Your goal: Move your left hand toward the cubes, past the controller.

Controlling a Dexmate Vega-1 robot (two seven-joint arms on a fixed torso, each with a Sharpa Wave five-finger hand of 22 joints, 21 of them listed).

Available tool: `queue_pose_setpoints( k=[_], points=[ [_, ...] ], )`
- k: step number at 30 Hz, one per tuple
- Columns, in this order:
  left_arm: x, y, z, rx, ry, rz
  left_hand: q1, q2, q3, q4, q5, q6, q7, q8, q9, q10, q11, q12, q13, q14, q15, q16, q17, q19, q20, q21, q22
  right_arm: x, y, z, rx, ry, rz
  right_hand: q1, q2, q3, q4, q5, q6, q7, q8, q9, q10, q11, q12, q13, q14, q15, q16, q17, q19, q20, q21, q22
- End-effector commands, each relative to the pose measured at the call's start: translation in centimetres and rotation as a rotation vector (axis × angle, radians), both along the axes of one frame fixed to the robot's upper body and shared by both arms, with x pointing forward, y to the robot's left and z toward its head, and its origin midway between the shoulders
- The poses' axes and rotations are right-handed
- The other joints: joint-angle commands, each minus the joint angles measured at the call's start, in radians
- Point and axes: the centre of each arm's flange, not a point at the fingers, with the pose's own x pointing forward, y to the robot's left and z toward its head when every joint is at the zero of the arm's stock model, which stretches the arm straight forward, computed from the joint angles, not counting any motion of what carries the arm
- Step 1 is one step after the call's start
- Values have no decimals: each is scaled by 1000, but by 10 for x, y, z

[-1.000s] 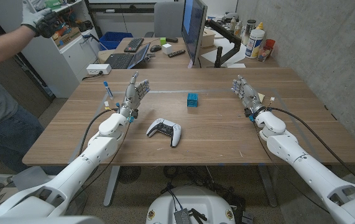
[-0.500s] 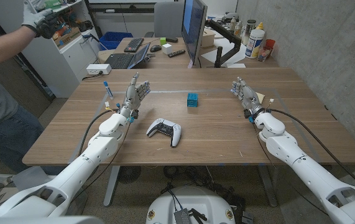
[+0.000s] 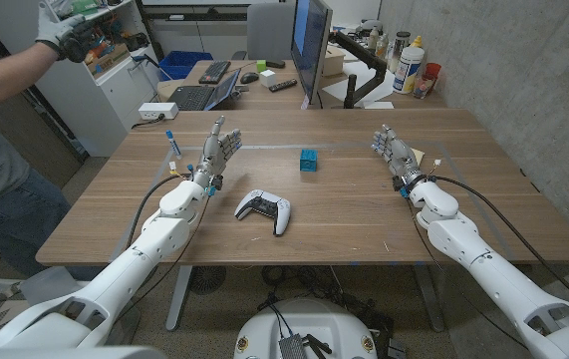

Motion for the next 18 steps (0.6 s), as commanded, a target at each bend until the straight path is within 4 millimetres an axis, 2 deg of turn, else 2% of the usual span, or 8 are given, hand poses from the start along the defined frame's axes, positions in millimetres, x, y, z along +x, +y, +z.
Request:
queue_pose_setpoints(
  k=[1,3,4,5,6,9,18],
  points=[
    [-2,-1,2,29,-18,21,19,-4,3,-8,7,10,-1,3,3,8,1,6,5,9,2,6,3,-6,10,-2,4,1,0,-2,-4,5,3,11,3,0,-7,7,5,0,6,5,7,-1,6,1,10,-2,2,3,5,-25,-4,4],
    [-4,0,4,50,-23,23,29,-6,3,-14,9,9,-2,4,4,8,3,7,6,8,3,6,3,-11,28,-3,4,1,1,-3,-11,6,5,11,3,0,-7,7,5,1,6,5,8,-2,6,1,9,-3,2,3,3,-24,-5,4],
    [-4,0,5,61,-24,27,40,-9,2,-20,11,13,-2,5,4,14,7,9,6,8,11,6,3,-14,51,-4,5,0,1,-3,-13,6,7,11,3,0,-7,7,4,-1,5,5,9,-2,6,1,7,-2,1,3,-3,-19,-8,5],
    [-5,1,5,71,-26,31,59,-12,1,-30,15,23,-2,9,5,29,23,14,8,8,24,7,4,-15,80,-2,5,0,1,-3,-16,6,8,11,4,-1,-7,8,4,-1,4,5,9,-2,6,2,1,1,-2,3,-9,-14,-11,5],
    [-5,1,6,77,-26,34,70,-13,1,-35,16,29,-1,11,5,42,20,19,8,12,33,9,5,-15,98,-1,6,0,1,-3,-20,6,7,11,4,-1,-8,8,3,-3,4,5,10,-2,6,2,0,1,-2,3,-10,-14,-12,5],
    [-5,2,6,93,-27,43,87,-15,0,-42,19,46,-2,17,6,54,20,23,9,14,39,10,6,-12,118,1,7,0,0,-3,-20,7,8,11,4,-2,-8,8,3,-6,4,5,11,-1,6,2,-4,-3,-4,3,-10,-13,-13,5],
    [-9,5,11,132,-40,80,110,-16,2,-49,22,55,-19,21,7,58,17,23,11,19,44,12,7,-11,134,2,8,0,-3,-4,-11,6,-1,11,5,-3,-10,8,5,-15,3,5,11,-1,5,2,-6,-3,-4,2,-12,-14,-17,5]
  ],
)
